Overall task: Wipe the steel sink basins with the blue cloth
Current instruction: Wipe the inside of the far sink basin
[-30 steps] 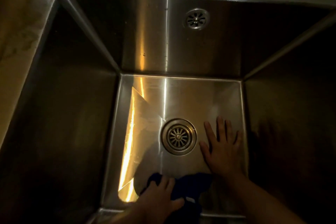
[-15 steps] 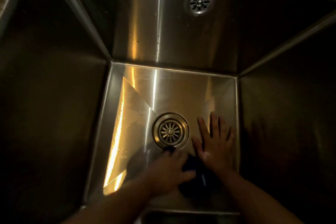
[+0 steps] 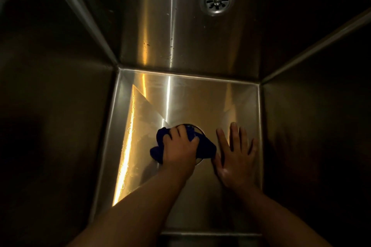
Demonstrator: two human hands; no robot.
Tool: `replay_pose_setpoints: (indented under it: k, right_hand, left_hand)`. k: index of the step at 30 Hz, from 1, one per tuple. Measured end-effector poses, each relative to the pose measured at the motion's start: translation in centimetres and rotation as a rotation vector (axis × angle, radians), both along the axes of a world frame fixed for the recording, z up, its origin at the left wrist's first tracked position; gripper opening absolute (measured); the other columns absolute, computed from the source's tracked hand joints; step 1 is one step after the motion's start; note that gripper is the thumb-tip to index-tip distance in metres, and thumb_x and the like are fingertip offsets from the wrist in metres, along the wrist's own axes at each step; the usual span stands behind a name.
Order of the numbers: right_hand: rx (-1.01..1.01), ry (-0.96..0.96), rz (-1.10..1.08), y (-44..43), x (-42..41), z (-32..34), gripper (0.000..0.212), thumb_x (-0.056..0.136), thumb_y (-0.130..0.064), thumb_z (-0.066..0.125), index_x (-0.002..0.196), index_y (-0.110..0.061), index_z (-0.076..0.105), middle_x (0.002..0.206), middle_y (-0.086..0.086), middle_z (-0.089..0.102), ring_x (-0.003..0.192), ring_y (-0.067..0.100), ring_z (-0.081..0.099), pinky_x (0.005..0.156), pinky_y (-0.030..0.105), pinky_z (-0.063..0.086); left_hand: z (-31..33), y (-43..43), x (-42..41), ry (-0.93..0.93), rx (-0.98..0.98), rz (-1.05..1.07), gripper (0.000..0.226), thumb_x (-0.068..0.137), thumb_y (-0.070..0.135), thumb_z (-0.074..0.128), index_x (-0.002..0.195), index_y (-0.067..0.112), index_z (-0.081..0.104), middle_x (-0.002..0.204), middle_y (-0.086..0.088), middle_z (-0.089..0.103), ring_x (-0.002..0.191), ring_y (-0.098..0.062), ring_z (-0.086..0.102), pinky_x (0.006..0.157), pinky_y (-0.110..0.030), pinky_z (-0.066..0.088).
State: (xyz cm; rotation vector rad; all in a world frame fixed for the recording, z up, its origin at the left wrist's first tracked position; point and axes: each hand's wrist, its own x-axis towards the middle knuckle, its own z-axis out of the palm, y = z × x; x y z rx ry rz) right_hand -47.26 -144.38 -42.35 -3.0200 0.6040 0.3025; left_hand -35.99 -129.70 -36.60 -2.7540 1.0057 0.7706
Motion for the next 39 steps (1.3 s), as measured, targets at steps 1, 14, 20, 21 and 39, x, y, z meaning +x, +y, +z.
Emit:
replay_pose_setpoints:
  k: [1,14,20,21,39]
  right_hand:
    - [0.001,-0.004,-0.004,0.0,0.0,-0.1,0.071,0.088,-0.059,0.031,0.152,-0.036,0.011,0.162,0.008,0.003,0.149,0.031,0.003,0.114,0.060,0.009]
    - [0.005,-0.005,-0.023,0.0,0.0,-0.5,0.066,0.088,-0.058,0.030,0.149,-0.032,0.027,0.162,0.006,0.004,0.149,0.030,0.004,0.114,0.061,0.008]
    - [0.025,-0.032,-0.040,0.2,0.0,0.2,0.067,0.087,-0.059,0.033,0.149,-0.034,0.027,0.162,0.005,0.005,0.149,0.029,0.002,0.114,0.061,0.010]
    - [0.020,-0.026,-0.036,0.2,0.0,0.3,0.069,0.087,-0.059,0.033,0.150,-0.035,0.023,0.163,0.005,0.004,0.149,0.029,0.001,0.114,0.061,0.010]
    - [0.010,0.001,-0.041,0.5,0.2,0.5,0.069,0.087,-0.060,0.031,0.150,-0.037,0.017,0.162,0.007,0.009,0.148,0.030,0.007,0.113,0.057,0.005]
  left_hand:
    - [0.0,-0.1,-0.2,0.008,0.000,0.041,0.051,0.088,0.042,0.053,0.132,0.022,0.036,0.135,-0.022,0.031,0.117,-0.039,0.036,0.090,-0.046,0.036]
    - [2.4,0.2,-0.5,0.698,-0.416,0.731,0.031,0.078,0.028,0.059,0.108,0.030,0.053,0.105,0.001,0.058,0.088,-0.017,0.057,0.067,-0.026,0.044]
    - [5.2,0.6,6.9,0.351,-0.497,0.539,0.043,0.072,0.027,0.067,0.111,0.035,0.051,0.113,-0.005,0.051,0.101,-0.026,0.055,0.083,-0.038,0.050]
    - [5.1,0.8,8.4,0.197,-0.514,0.482,0.050,0.071,0.025,0.068,0.115,0.036,0.048,0.120,-0.006,0.047,0.108,-0.027,0.050,0.088,-0.041,0.048]
    - [1.1,10.6,11.8,-0.183,0.123,0.018,0.063,0.087,0.042,0.045,0.142,0.024,0.020,0.130,-0.023,0.034,0.115,-0.039,0.035,0.084,-0.044,0.044]
